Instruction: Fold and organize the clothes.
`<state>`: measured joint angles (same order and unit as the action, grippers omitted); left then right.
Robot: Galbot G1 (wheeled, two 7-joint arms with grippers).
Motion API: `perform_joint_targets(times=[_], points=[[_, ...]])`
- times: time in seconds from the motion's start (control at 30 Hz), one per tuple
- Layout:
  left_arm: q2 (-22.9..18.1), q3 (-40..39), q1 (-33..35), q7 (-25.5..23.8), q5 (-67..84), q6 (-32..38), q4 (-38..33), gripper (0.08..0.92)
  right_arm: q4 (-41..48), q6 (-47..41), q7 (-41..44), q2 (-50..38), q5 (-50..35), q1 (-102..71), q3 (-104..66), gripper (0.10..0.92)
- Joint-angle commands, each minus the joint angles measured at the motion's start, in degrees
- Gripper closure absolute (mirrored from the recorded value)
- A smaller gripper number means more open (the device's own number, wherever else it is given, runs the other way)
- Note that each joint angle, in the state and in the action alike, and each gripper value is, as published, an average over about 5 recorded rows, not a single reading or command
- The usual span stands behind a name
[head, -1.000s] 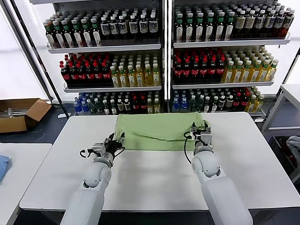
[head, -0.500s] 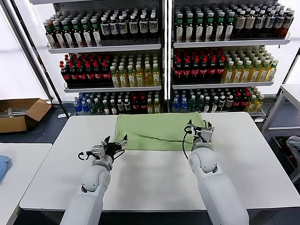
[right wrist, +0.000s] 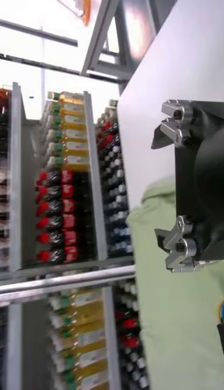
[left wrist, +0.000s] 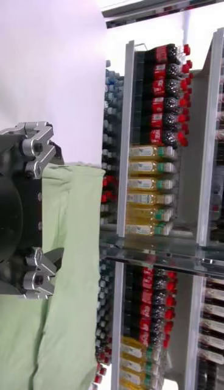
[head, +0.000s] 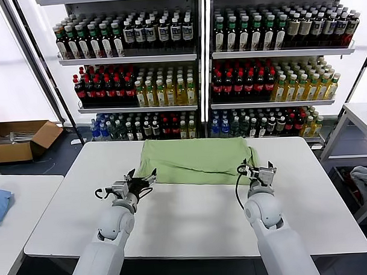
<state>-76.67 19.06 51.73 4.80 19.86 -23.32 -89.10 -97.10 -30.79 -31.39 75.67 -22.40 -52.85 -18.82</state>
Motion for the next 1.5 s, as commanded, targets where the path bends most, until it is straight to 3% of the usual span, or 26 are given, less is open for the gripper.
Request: perform_joint_targets(times=[0.03, 0.6, 0.77, 1.5], points=[[0.0, -0.2, -0.2, -0.1, -1.4, -0.4, 1.5, 0.177, -1.9, -2.3, -0.5, -2.1, 0.2, -3.1, -0.7, 0.203], [-0.6, -0.7, -3.6, -0.4, -2.2, -0.5, 8.3, 0.177, 9.4, -1.7, 0.8, 0.5, 1.4, 2.8, 0.3, 0.203], [-0.4, -0.9, -3.2, -0.5, -2.6, -1.0, 8.7, 0.192, 10.6, -1.6, 1.2, 1.2, 1.5, 2.8, 0.4, 0.247], [0.4, -1.4, -0.8, -1.9, -4.4, -0.7, 6.3, 0.802, 5.1, -1.2, 3.1, 1.5, 2.0, -2.7, 0.4, 0.860]])
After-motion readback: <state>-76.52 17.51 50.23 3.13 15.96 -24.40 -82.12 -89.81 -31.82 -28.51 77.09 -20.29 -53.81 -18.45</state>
